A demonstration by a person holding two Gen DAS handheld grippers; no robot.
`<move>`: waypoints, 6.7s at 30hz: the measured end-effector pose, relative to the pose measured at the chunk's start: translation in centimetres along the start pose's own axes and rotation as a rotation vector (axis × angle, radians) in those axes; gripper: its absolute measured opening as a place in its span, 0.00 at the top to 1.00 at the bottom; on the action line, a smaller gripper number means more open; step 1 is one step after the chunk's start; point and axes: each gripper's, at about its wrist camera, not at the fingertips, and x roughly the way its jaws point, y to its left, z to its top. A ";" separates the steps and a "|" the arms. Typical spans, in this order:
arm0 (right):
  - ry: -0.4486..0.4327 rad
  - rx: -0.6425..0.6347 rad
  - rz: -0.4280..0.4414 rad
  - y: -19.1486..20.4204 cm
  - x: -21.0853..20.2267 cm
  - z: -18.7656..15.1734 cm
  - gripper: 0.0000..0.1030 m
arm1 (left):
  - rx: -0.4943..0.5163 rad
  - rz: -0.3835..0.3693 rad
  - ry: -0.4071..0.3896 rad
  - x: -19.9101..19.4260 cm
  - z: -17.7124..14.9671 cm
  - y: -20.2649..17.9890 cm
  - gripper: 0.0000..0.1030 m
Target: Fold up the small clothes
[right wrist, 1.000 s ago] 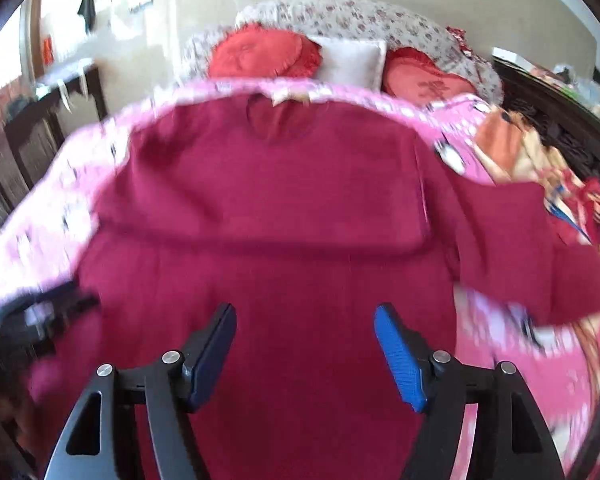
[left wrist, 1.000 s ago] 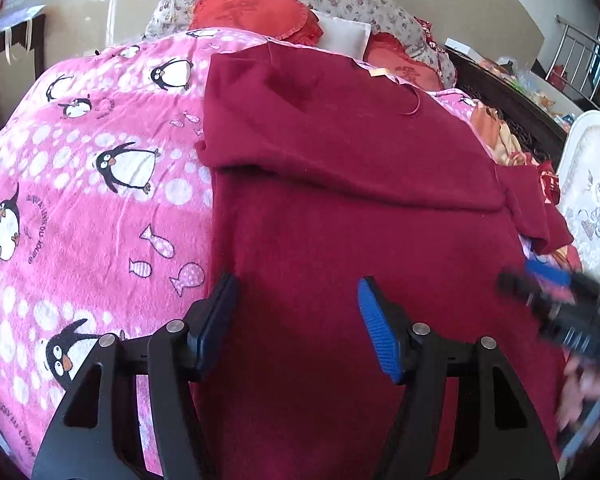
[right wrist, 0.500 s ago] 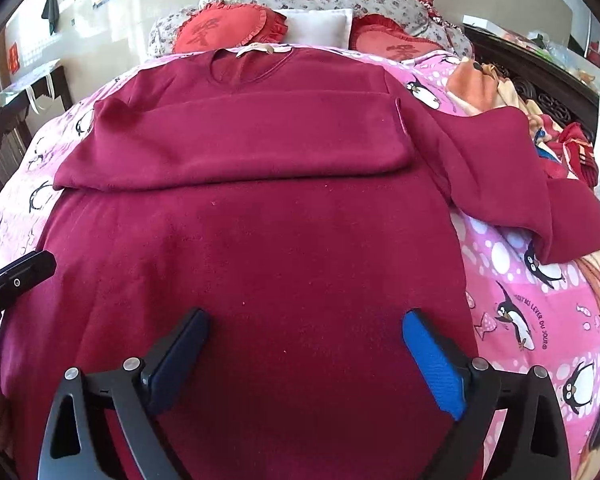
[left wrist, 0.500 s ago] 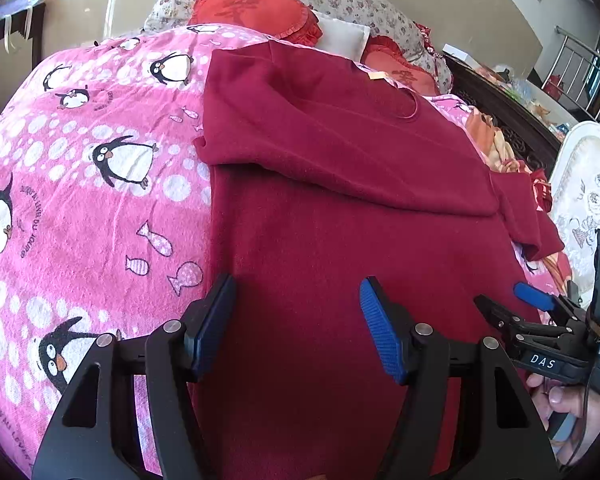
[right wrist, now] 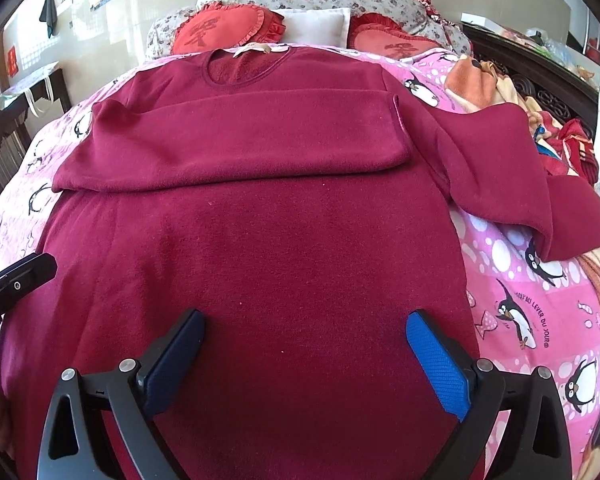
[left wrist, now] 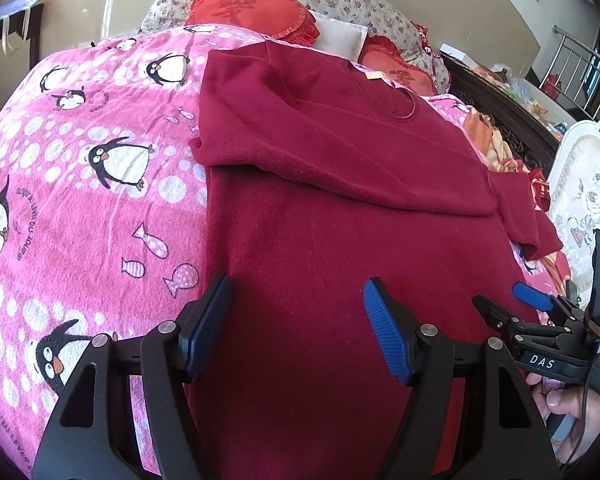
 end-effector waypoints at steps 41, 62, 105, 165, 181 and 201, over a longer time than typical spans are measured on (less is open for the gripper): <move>-0.003 -0.003 -0.004 0.0 0.0 0.0 0.02 | 0.005 0.008 0.002 0.1 -0.1 0.1 0.33; -0.006 0.004 0.010 0.0 0.0 -0.1 0.01 | 0.042 0.013 0.018 0.4 -0.1 -0.7 0.23; -0.128 0.507 -0.008 -30.4 -14.6 2.1 0.26 | 0.051 0.029 0.015 0.4 -0.2 -0.8 0.23; -0.104 0.041 0.755 8.0 -4.6 18.3 0.93 | 0.044 0.037 0.000 0.2 -0.3 -0.9 0.23; -0.043 -0.022 0.651 7.7 -1.8 14.5 0.56 | 0.034 0.038 -0.004 -0.1 -0.1 -1.0 0.23; -0.119 0.023 0.232 -10.5 3.2 13.3 0.79 | 0.099 0.228 -0.025 7.3 7.9 -2.0 0.49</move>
